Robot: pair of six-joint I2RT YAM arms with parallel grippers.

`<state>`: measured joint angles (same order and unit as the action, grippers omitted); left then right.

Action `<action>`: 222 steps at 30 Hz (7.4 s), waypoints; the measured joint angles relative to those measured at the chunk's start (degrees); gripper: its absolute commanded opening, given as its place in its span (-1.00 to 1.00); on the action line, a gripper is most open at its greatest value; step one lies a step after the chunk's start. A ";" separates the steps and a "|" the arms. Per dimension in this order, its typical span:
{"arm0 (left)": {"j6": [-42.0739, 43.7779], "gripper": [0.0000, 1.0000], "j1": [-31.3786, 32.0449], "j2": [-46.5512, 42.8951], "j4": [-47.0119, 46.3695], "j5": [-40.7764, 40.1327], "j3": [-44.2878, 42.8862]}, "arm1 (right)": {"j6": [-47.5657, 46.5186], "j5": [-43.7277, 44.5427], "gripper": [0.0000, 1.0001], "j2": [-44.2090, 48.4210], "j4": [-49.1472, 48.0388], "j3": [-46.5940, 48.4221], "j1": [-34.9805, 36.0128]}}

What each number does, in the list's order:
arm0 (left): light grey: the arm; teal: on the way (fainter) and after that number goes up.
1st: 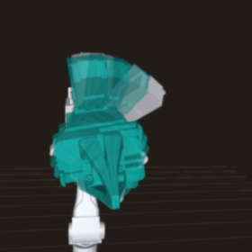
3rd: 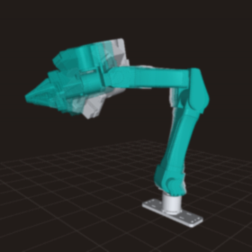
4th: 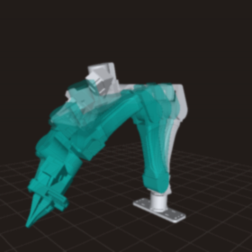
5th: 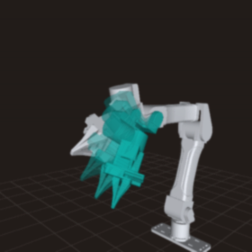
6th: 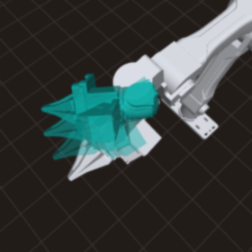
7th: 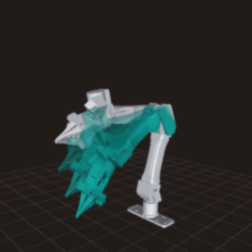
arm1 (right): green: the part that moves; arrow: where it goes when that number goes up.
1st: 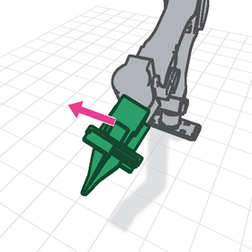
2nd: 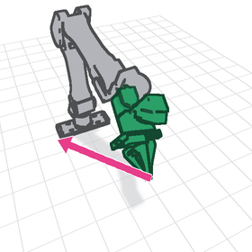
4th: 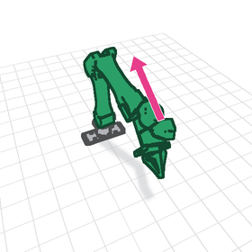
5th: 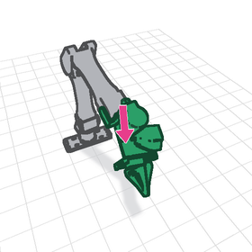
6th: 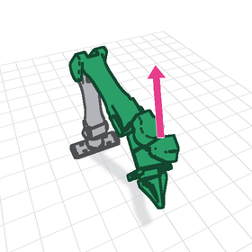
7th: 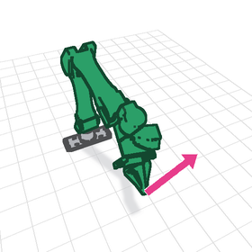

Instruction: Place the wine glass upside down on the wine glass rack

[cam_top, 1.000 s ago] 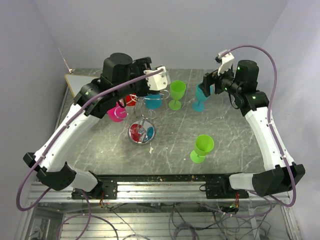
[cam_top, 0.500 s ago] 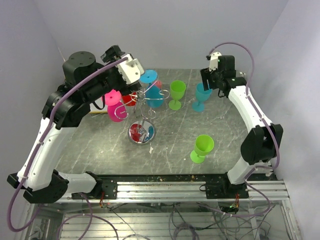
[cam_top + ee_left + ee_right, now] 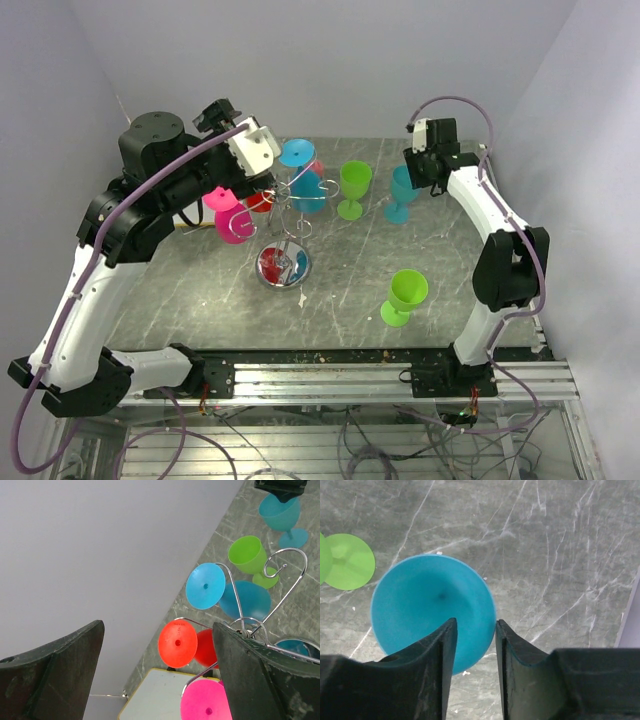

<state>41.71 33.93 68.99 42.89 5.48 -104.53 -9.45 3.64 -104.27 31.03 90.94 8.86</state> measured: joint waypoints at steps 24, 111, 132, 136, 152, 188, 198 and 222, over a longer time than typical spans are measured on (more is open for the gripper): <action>-6.64 0.98 -3.58 -0.96 -2.34 -0.28 1.20 | -4.00 -6.08 -1.00 9.84 5.35 6.56 -5.49; -63.87 -0.86 -10.51 12.02 -24.63 25.64 0.39 | 8.52 -52.87 0.73 28.30 -4.11 19.30 -1.68; -1.73 -0.86 -10.93 -2.23 13.09 27.67 -5.79 | -0.70 -49.22 0.80 32.13 1.66 15.34 -5.55; 7.02 -0.86 -10.93 -4.66 19.28 26.67 -1.64 | -1.57 -48.43 0.81 32.13 1.86 12.57 -6.78; 18.01 -0.87 -10.91 -8.33 26.10 26.49 4.13 | -0.83 -49.33 0.82 32.13 0.70 7.85 -10.47; 16.04 -0.86 0.48 -6.78 16.85 7.13 12.63 | 0.39 -51.78 0.82 30.51 -1.20 6.40 -11.17; 17.05 -0.86 0.70 -6.75 15.65 3.63 13.16 | 0.39 -51.91 0.82 30.53 -1.27 5.46 -11.19; 25.64 -0.86 0.81 -7.26 19.06 -1.40 12.07 | 0.31 -51.91 0.82 31.26 -1.62 4.24 -11.21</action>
<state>67.35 34.74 61.73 61.95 4.08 -92.47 -9.15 -48.27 -73.01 29.41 95.18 -2.35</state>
